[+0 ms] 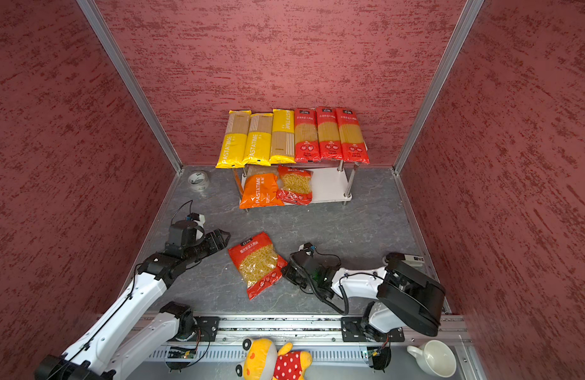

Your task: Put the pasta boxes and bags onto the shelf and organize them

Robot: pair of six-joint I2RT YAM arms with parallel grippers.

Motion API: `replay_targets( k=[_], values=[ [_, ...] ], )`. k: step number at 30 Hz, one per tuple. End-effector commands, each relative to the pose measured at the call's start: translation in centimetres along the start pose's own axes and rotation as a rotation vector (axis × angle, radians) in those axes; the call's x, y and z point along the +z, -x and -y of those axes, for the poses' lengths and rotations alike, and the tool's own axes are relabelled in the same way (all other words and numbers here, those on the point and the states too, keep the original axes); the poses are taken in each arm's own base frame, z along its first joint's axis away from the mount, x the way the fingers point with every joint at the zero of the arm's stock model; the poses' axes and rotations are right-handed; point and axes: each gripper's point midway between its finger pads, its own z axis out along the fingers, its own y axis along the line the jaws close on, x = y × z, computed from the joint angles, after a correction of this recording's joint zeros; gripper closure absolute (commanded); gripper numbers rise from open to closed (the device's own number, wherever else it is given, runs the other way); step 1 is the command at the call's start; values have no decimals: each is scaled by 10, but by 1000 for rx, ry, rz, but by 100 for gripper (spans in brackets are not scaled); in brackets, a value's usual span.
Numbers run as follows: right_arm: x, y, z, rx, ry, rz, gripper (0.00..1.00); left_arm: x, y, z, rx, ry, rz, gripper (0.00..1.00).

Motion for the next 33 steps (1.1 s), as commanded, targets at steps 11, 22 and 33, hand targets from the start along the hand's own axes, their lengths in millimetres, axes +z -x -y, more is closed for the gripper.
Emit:
replay_targets(
  k=[11, 22, 33],
  values=[
    [-38, 83, -32, -231, -22, 232, 43, 11, -78, -10, -54, 5, -145, 20],
    [68, 61, -87, -285, 74, -74, 38, 38, -98, 15, -105, -112, -150, 21],
    [61, 18, -108, -141, 310, -170, 40, 58, -83, 85, 14, -294, -158, 25]
  ],
)
